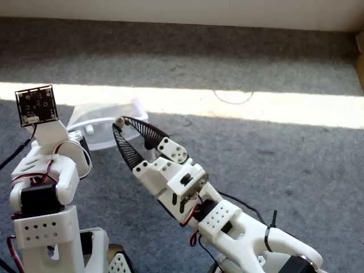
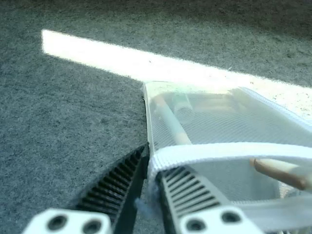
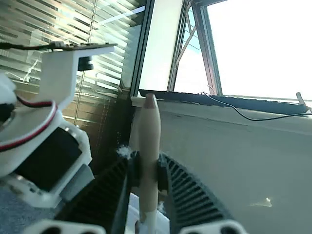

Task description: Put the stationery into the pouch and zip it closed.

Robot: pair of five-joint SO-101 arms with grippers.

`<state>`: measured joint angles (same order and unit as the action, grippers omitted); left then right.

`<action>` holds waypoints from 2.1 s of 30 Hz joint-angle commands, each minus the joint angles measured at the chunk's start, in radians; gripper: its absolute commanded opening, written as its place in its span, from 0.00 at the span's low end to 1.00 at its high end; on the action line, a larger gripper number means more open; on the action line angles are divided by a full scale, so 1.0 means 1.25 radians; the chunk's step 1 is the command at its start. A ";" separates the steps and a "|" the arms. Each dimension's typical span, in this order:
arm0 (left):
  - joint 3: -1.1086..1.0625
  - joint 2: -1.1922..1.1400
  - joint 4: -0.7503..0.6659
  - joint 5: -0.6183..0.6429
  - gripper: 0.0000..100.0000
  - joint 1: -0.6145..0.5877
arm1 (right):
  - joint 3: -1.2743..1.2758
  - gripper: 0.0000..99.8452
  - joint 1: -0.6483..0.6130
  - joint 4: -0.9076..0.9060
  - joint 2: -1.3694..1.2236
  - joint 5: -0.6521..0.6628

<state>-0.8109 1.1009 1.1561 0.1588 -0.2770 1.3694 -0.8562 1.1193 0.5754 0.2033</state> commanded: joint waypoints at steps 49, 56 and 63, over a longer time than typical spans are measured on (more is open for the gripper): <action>0.007 0.013 -0.017 -0.006 0.01 0.017 | -0.292 0.01 0.037 -1.127 0.332 -0.044; 0.006 0.013 -0.017 -0.006 0.01 0.017 | -0.341 0.01 0.035 -1.137 0.277 -0.043; 0.006 0.013 -0.017 -0.006 0.01 0.015 | -0.384 0.05 0.037 -1.138 0.161 -0.044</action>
<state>-0.8109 1.1009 1.1561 0.1588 -0.2770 0.9659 -0.8224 -0.2984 0.8040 0.1542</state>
